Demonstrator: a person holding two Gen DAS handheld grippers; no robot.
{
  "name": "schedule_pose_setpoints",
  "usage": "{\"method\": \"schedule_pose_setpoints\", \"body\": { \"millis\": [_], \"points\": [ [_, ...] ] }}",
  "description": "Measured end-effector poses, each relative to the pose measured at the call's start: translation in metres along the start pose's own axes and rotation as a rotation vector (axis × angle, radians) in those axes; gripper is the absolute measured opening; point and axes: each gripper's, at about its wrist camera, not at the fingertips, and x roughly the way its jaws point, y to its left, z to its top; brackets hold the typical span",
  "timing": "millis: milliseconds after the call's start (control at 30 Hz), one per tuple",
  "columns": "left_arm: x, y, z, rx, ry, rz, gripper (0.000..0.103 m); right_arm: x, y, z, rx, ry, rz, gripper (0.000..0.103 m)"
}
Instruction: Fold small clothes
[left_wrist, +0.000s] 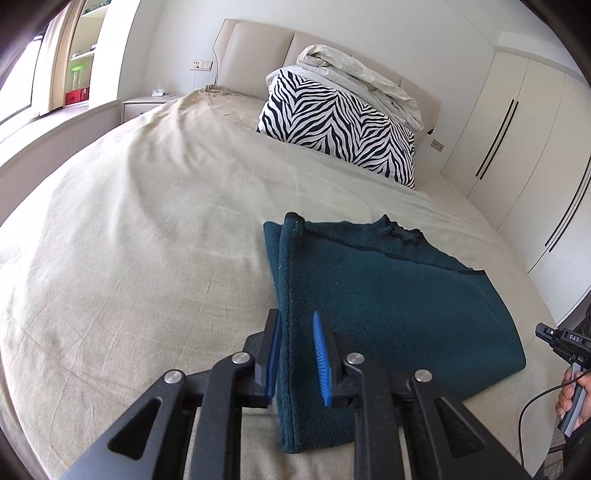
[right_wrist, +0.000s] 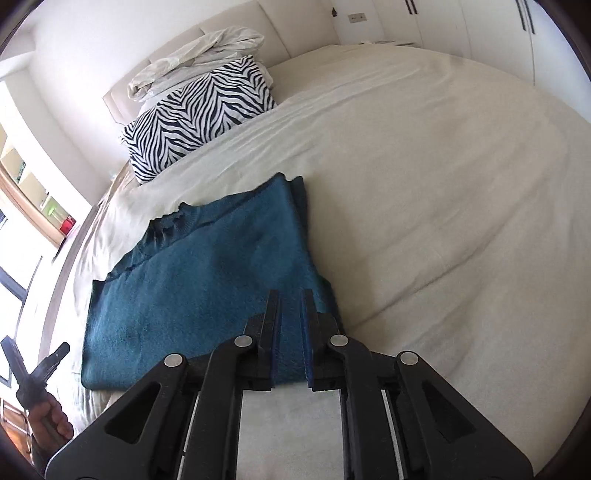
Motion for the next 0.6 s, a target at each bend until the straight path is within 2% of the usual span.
{"method": "schedule_pose_setpoints", "body": {
  "millis": [33,67,100,167,267,333,400,433,467,500,533,600],
  "points": [
    [0.004,-0.009,0.009,0.021,-0.001,-0.016,0.041,0.012,0.013,0.009,-0.016,0.014,0.042,0.034],
    [0.011,-0.019,0.017,0.049,0.008,-0.02,0.052,0.026,0.027,0.017,-0.024,0.026,0.084,0.054],
    [0.021,-0.029,0.025,0.072,0.012,-0.018,0.054,0.04,0.04,0.023,-0.034,0.033,0.131,0.057],
    [0.047,-0.044,0.037,0.097,0.034,-0.041,0.054,0.072,0.071,0.036,-0.058,0.065,0.22,0.056],
    [0.09,-0.054,0.051,0.084,0.053,-0.032,0.054,0.122,0.118,0.046,-0.072,0.142,0.338,0.056],
    [0.114,-0.058,0.058,0.096,0.045,0.007,0.054,0.154,0.143,0.05,-0.079,0.187,0.403,0.055],
    [0.144,-0.054,0.059,0.084,0.091,0.046,0.055,0.189,0.155,0.049,-0.045,0.252,0.424,0.055],
    [0.16,-0.046,0.054,0.069,0.134,0.07,0.055,0.204,0.154,0.05,-0.011,0.268,0.42,0.055],
    [0.17,-0.035,0.048,0.031,0.148,0.051,0.055,0.216,0.148,0.05,0.027,0.268,0.418,0.054],
    [0.167,-0.025,0.045,-0.007,0.112,0.008,0.055,0.223,0.138,0.052,0.066,0.254,0.429,0.053],
    [0.163,-0.019,0.044,-0.033,0.102,-0.024,0.055,0.226,0.125,0.055,0.112,0.23,0.454,0.048],
    [0.163,-0.012,0.043,-0.06,0.102,-0.06,0.054,0.23,0.095,0.063,0.213,0.205,0.498,0.033]
  ]
}}
